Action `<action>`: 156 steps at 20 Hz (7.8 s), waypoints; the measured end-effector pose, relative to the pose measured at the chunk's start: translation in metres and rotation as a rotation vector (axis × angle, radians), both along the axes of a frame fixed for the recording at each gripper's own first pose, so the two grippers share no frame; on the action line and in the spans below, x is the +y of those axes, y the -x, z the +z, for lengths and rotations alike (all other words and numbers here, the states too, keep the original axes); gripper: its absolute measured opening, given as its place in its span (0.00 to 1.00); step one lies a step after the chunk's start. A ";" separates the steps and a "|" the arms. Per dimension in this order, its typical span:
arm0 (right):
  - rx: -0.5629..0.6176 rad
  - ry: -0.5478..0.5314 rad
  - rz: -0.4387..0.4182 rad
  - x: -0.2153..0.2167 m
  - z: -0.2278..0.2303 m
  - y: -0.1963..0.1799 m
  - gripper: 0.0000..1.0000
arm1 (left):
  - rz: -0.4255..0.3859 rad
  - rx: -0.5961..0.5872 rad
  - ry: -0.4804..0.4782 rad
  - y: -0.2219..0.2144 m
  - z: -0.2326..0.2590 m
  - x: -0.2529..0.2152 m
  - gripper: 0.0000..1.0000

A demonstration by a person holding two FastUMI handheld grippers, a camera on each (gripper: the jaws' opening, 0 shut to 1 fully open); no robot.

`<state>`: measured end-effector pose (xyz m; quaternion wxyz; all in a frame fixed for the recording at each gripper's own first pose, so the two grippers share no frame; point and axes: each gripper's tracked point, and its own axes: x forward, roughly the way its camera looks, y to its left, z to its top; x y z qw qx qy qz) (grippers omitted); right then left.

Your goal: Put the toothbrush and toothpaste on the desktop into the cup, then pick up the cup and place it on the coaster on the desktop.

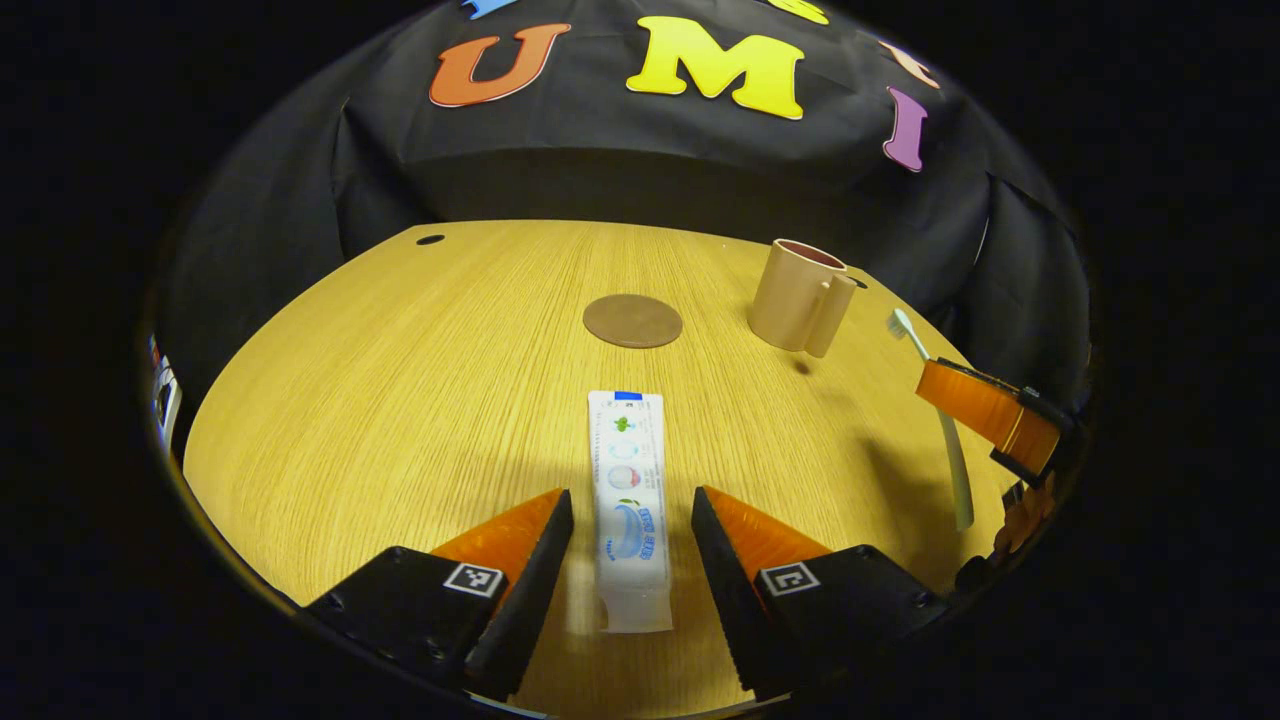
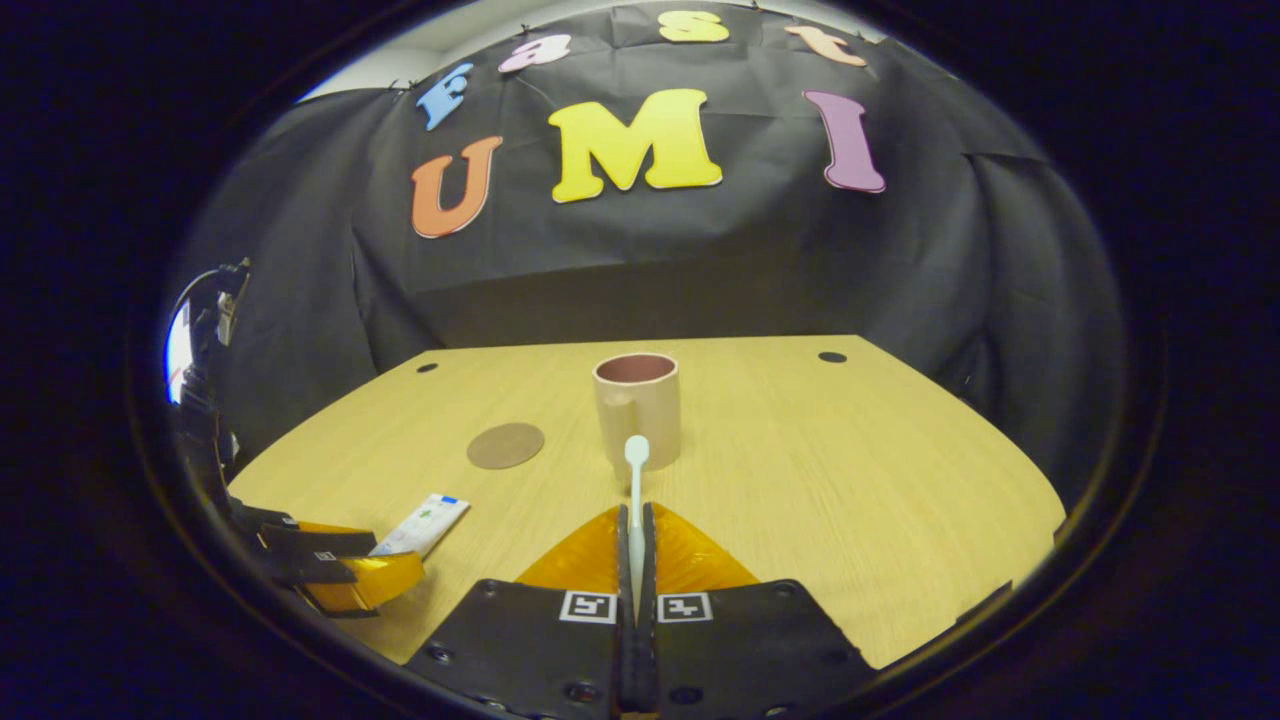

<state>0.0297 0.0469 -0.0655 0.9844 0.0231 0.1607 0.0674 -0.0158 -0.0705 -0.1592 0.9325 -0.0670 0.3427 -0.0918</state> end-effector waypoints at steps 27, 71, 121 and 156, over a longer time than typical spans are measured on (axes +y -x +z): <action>-0.330 -0.114 0.067 0.022 0.136 -0.120 0.00 | 0.028 -0.476 0.022 -0.010 0.093 0.016 0.41; -0.288 -0.032 0.069 -0.025 0.096 -0.142 0.96 | -0.029 -0.590 0.009 -0.078 0.141 -0.054 0.41; -0.239 -0.011 0.042 -0.065 0.062 -0.111 0.96 | -0.072 -0.646 0.055 -0.192 0.178 -0.122 0.98; 0.550 0.194 -0.081 0.018 -0.023 -0.145 0.79 | 0.048 -0.729 0.076 -0.130 0.156 0.014 0.98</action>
